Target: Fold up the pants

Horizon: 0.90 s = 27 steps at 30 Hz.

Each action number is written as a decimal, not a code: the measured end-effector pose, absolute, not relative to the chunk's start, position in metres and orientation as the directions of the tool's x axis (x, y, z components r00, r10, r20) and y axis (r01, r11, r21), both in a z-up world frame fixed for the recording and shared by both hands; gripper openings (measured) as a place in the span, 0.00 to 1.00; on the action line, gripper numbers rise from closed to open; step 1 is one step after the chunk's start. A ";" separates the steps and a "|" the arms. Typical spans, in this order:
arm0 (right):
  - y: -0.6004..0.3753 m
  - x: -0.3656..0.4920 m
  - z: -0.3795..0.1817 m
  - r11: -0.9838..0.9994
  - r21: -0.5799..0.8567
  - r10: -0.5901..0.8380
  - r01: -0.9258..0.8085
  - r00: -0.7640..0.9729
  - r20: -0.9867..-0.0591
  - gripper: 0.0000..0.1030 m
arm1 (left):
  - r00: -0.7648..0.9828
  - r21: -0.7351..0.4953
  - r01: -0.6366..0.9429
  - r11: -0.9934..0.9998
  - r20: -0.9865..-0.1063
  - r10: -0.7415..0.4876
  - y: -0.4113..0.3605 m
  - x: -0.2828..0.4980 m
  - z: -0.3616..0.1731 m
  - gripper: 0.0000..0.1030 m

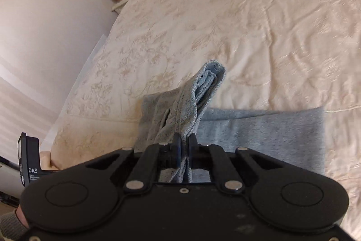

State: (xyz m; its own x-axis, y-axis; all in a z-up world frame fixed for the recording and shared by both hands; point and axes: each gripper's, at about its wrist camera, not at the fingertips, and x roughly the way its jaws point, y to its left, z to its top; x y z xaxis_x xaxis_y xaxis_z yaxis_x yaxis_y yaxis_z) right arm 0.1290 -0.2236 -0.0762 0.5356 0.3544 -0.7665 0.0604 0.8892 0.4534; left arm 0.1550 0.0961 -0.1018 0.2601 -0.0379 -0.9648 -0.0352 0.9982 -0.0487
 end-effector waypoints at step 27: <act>-0.332 0.084 -0.181 0.927 0.237 0.115 0.289 0.382 -0.917 0.20 | 0.239 0.094 0.384 0.919 -0.971 -0.001 -0.081 0.153 -0.158 0.35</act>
State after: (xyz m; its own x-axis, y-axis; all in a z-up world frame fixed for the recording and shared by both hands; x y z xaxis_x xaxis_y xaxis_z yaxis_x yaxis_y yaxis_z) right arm 0.0844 -0.3323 -0.1811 0.3825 0.1148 -0.9168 0.2895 0.9274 0.2369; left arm 0.1529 -0.0814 -0.1579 0.2392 -0.0010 -0.9710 0.3837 0.9187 0.0936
